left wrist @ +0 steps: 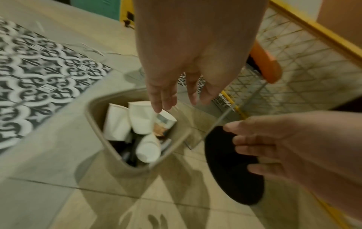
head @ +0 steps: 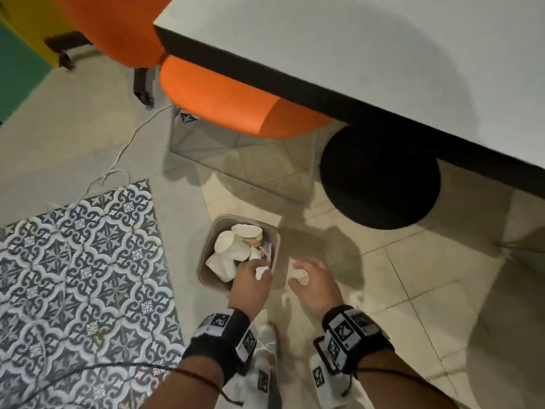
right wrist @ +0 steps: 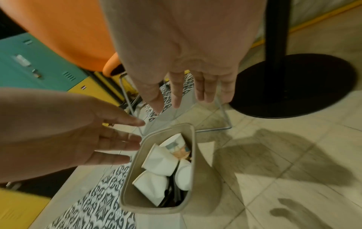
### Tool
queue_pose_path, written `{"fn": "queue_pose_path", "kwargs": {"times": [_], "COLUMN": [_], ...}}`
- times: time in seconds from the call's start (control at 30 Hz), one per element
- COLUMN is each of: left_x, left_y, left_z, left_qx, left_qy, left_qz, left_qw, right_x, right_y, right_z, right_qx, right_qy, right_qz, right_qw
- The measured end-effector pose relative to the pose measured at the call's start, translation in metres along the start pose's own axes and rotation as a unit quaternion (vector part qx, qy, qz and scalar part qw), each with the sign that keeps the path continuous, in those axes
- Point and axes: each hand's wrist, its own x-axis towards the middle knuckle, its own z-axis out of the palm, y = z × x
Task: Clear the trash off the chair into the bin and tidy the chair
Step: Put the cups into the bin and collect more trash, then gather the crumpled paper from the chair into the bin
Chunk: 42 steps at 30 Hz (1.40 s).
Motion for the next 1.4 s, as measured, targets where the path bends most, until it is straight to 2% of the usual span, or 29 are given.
{"fn": "queue_pose_path", "kwargs": {"times": [0.07,0.17,0.3,0.43,0.57,0.67,0.73,0.9,1.0,1.07,1.1,1.17,1.23,1.3,1.37,1.4], "left_x": [-0.016,-0.055,-0.119,-0.198,-0.285,-0.342,-0.37,-0.395,-0.389,-0.387,-0.386,-0.384,-0.382,-0.377,-0.368,-0.363], "left_y": [0.024,0.074,0.138,0.187,0.221,0.243,0.253,0.272,0.291,0.307,0.315,0.331,0.345,0.355,0.362,0.365], "left_z": [0.026,0.084,0.174,0.285,0.393,0.461,0.498,0.566,0.598,0.619,0.63,0.654,0.679,0.697,0.711,0.715], "left_qx": [-0.002,0.006,0.007,0.007,0.015,0.057,0.086,0.155,0.215,0.269,0.291,0.326,0.361,0.424,0.499,0.519], "left_qy": [-0.018,-0.068,-0.141,-0.234,-0.305,-0.356,-0.37,-0.382,-0.364,-0.349,-0.343,-0.336,-0.318,-0.294,-0.285,-0.294], "left_qz": [0.039,0.1,0.186,0.227,0.28,0.306,0.32,0.374,0.421,0.455,0.484,0.542,0.582,0.582,0.555,0.536], "left_qw": [0.999,0.993,0.972,0.945,0.91,0.881,0.868,0.831,0.803,0.773,0.75,0.698,0.656,0.628,0.601,0.597], "right_x": [-0.015,-0.055,-0.125,-0.212,-0.302,-0.361,-0.394,-0.446,-0.451,-0.448,-0.446,-0.437,-0.429,-0.424,-0.421,-0.419], "right_y": [0.021,0.076,0.166,0.275,0.393,0.464,0.501,0.594,0.633,0.649,0.656,0.665,0.67,0.671,0.669,0.667], "right_z": [-0.016,-0.058,-0.126,-0.189,-0.238,-0.266,-0.283,-0.308,-0.328,-0.339,-0.342,-0.35,-0.357,-0.364,-0.364,-0.362], "right_qx": [0.041,0.115,0.199,0.262,0.261,0.247,0.233,0.182,0.26,0.296,0.297,0.286,0.279,0.27,0.274,0.281], "right_qy": [0.035,0.125,0.256,0.358,0.428,0.505,0.539,0.631,0.589,0.56,0.554,0.528,0.471,0.418,0.398,0.398], "right_qz": [0.006,0.021,0.028,0.063,0.133,0.16,0.207,0.325,0.41,0.43,0.436,0.46,0.5,0.525,0.525,0.52], "right_qw": [0.999,0.985,0.946,0.894,0.855,0.812,0.782,0.681,0.646,0.643,0.644,0.653,0.671,0.691,0.7,0.701]}}
